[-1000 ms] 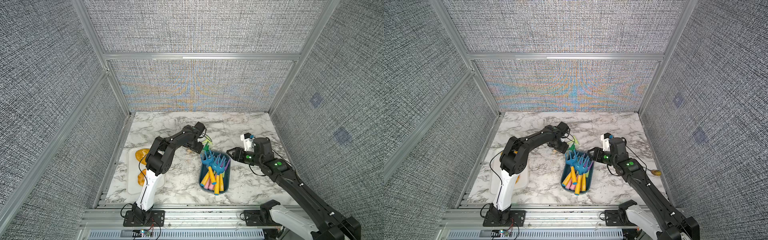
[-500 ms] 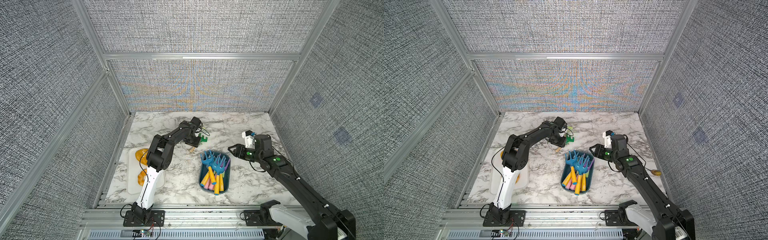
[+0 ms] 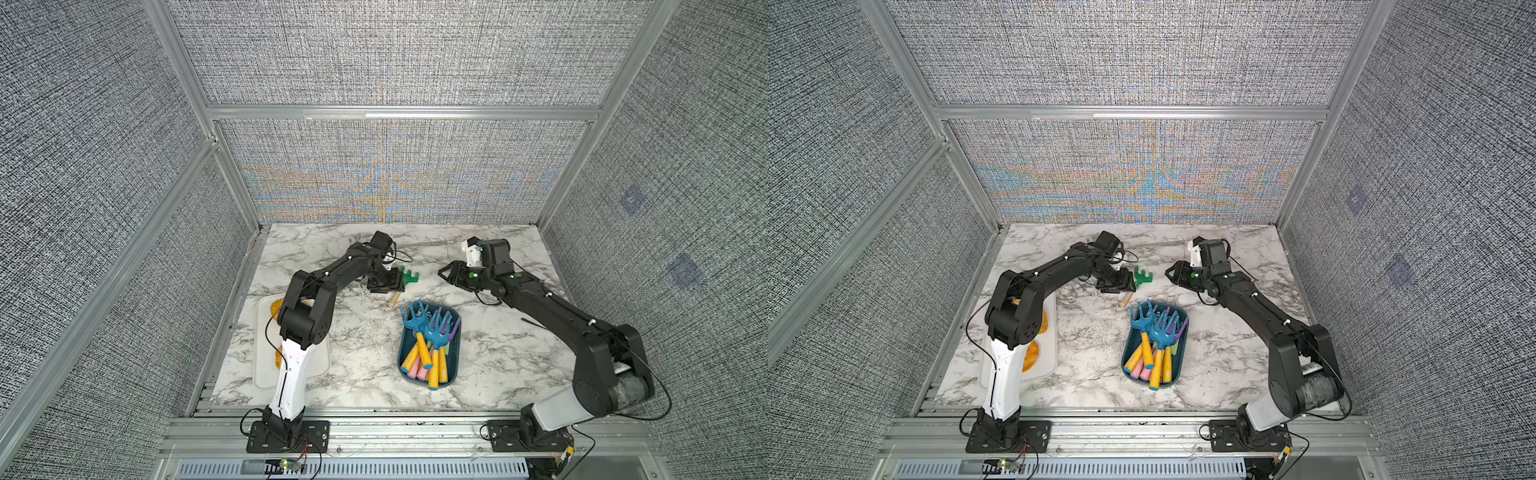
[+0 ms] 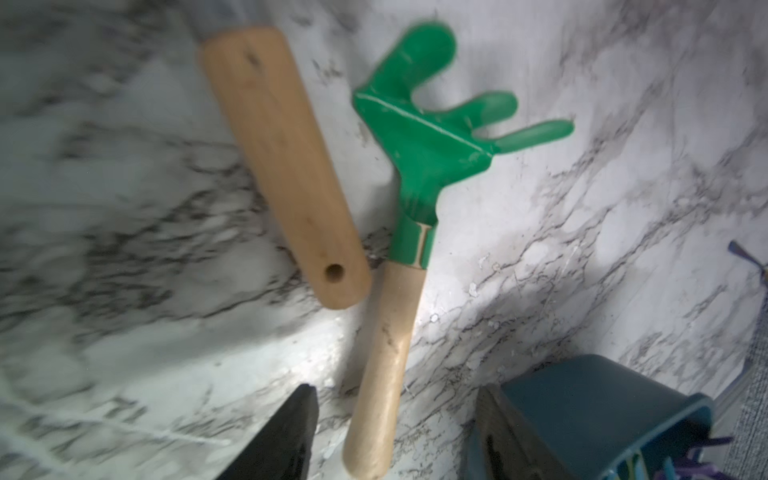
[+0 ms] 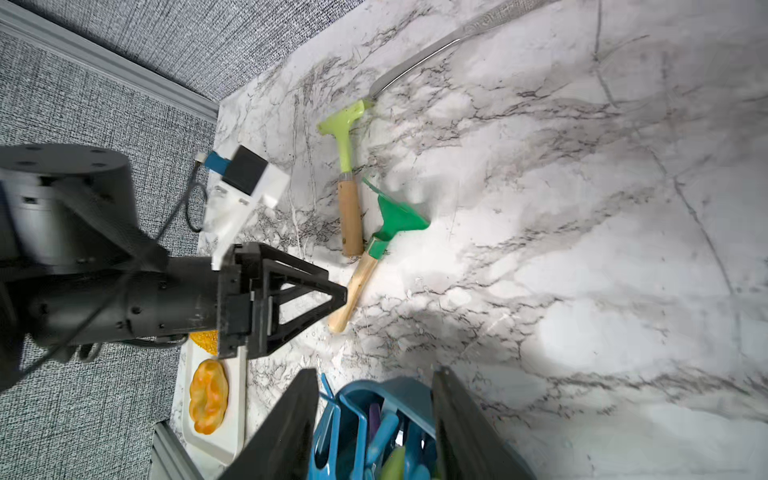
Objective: Put the rake into the storage box
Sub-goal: Adjust the rake at the center of the board, then pick up the rake at the center of the board.
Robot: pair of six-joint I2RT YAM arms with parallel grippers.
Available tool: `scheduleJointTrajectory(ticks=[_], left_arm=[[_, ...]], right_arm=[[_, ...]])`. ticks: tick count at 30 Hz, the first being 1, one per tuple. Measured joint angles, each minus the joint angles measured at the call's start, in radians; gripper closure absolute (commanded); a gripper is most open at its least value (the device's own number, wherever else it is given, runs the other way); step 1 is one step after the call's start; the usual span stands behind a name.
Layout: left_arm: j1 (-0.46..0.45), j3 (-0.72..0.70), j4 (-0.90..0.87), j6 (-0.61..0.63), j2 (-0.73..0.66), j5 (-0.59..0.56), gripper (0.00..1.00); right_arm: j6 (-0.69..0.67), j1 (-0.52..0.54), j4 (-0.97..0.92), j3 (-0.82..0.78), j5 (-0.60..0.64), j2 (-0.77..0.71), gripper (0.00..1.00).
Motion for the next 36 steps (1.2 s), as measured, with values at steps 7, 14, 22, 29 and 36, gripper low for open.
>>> scheduleJointTrajectory(ticks=[7, 14, 22, 29, 36], left_arm=[[0.07, 0.06, -0.032, -0.04, 0.003, -0.029, 0.3], [0.071, 0.231, -0.116, -0.048, 0.15, -0.068, 0.27], [0.058, 0.436, -0.218, -0.05, 0.287, -0.139, 0.27], [0.033, 0.545, -0.264, -0.052, 0.351, -0.204, 0.28], [0.015, 0.623, -0.301, -0.053, 0.409, -0.334, 0.46]], right_arm=[[-0.025, 0.092, -0.032, 0.167, 0.017, 0.164, 0.53], [-0.034, 0.107, -0.07, 0.167, 0.102, 0.173, 0.53], [-0.05, 0.108, -0.095, 0.105, 0.173, 0.098, 0.53], [-0.056, 0.105, -0.103, 0.065, 0.195, 0.042, 0.53], [-0.059, 0.098, -0.113, 0.037, 0.205, 0.002, 0.53]])
